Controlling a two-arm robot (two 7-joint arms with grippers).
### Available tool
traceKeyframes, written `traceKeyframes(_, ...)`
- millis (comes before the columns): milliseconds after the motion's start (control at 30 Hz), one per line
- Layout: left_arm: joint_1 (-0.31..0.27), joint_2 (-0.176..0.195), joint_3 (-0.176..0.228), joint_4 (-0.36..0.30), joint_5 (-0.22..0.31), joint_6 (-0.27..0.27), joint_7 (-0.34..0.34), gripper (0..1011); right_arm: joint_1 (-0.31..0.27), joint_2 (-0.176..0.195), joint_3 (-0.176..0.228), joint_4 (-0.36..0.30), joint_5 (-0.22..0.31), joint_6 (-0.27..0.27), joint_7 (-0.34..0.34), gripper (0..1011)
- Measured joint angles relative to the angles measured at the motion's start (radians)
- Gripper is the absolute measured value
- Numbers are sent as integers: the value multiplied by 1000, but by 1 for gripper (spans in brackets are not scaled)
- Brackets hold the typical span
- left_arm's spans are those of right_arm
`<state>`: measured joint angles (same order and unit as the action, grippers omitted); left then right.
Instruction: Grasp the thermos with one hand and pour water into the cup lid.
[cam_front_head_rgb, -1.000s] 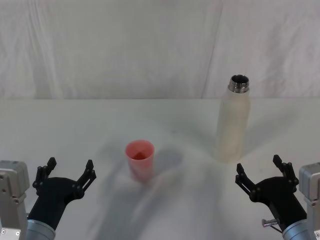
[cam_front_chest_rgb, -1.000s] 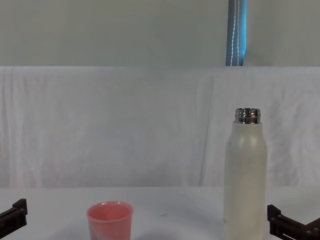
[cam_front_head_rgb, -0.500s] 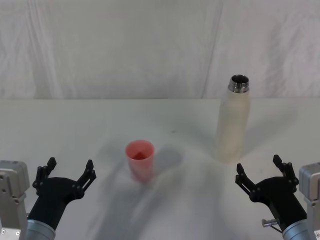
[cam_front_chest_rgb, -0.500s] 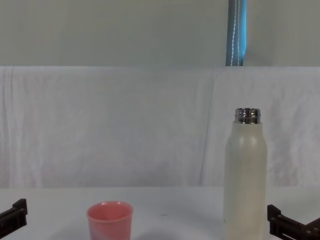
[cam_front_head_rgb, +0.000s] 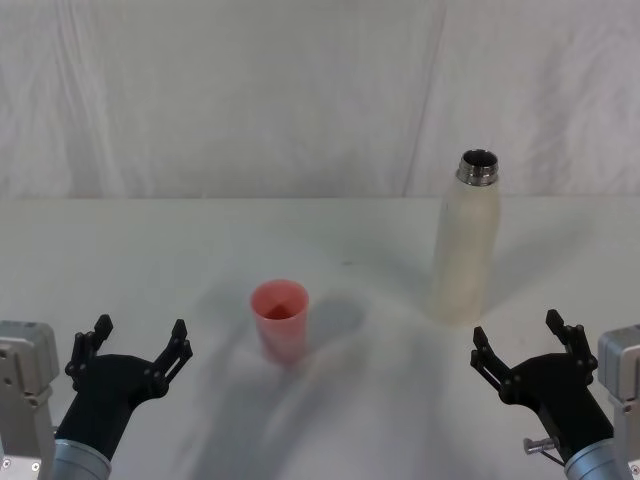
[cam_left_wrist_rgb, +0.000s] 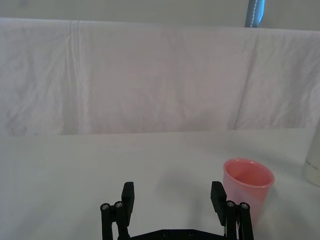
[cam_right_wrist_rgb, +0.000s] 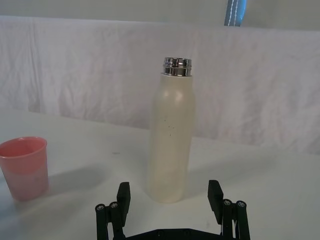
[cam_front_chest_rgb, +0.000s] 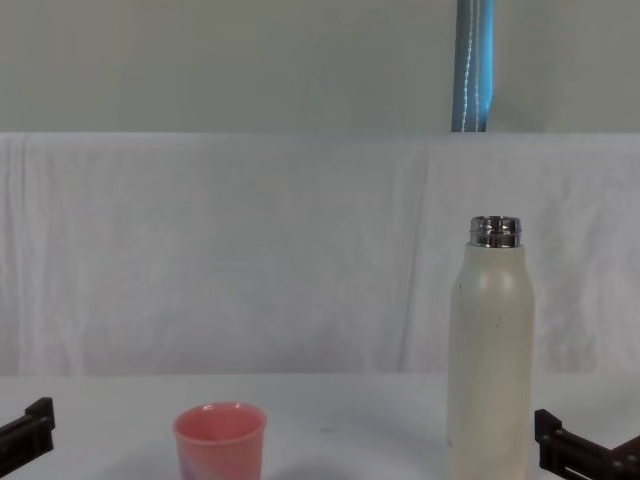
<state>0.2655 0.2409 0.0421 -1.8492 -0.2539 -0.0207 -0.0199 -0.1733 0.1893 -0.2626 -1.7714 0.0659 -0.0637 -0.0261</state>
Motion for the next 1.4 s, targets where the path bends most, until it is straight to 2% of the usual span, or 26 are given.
traceKeyframes(633, 0, 0, 0, 0, 0, 0, 0, 1001, 0, -4, 4, 0, 0, 0, 3, 1002)
traceKeyframes(933, 0, 0, 0, 0, 0, 0, 0, 1001, 9, -27, 29, 3, 5, 2, 45, 1002)
traceKeyframes(1400, 0, 0, 0, 0, 0, 0, 0, 1001, 75, -49, 46, 39, 11, 6, 133, 1002)
